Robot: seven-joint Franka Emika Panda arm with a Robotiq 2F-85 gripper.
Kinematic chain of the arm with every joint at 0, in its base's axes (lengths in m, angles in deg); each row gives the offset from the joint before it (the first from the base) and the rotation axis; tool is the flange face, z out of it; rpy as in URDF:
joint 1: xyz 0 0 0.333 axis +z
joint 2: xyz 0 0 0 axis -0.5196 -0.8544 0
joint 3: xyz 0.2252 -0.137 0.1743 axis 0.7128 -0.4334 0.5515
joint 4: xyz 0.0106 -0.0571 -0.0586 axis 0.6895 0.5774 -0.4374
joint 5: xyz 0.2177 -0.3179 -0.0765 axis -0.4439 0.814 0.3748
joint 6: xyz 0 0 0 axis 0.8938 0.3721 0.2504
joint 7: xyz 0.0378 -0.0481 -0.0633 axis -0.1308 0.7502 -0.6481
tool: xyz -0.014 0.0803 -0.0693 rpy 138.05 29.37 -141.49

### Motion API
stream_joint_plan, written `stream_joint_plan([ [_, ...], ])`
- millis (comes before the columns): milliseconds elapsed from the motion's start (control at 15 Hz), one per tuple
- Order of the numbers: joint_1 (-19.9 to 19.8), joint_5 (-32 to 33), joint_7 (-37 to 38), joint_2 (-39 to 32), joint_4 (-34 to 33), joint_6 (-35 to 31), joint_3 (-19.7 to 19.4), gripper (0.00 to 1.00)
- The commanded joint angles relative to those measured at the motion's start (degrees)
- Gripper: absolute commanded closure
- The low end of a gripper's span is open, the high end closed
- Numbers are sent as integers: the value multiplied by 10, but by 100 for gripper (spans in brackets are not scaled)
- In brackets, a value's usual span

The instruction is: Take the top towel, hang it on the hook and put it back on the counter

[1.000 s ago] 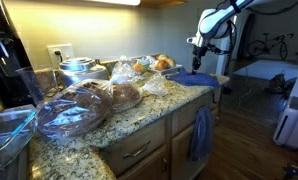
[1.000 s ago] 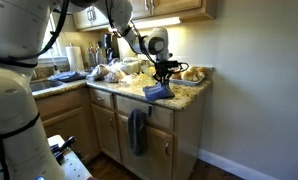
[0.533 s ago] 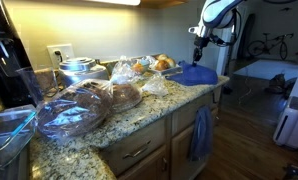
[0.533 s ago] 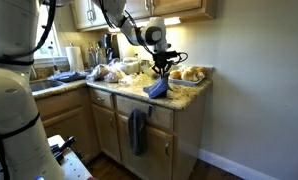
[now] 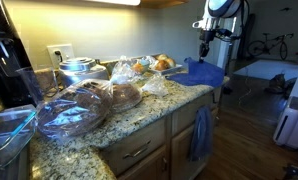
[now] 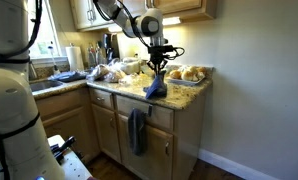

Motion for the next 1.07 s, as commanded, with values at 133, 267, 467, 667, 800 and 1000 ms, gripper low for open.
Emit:
stream_joint_plan([
  [133, 5, 9, 51, -9, 41, -36, -18, 93],
  [267, 4, 20, 73, -32, 44, -68, -25, 93],
  [467, 6, 44, 103, -68, 35, -115, -31, 93],
  [667, 11, 82, 143, -82, 26, -132, -36, 61],
  [800, 13, 107, 165, -74, 27, -130, -36, 48],
  [1000, 14, 141, 190, -66, 27, -136, -36, 29],
])
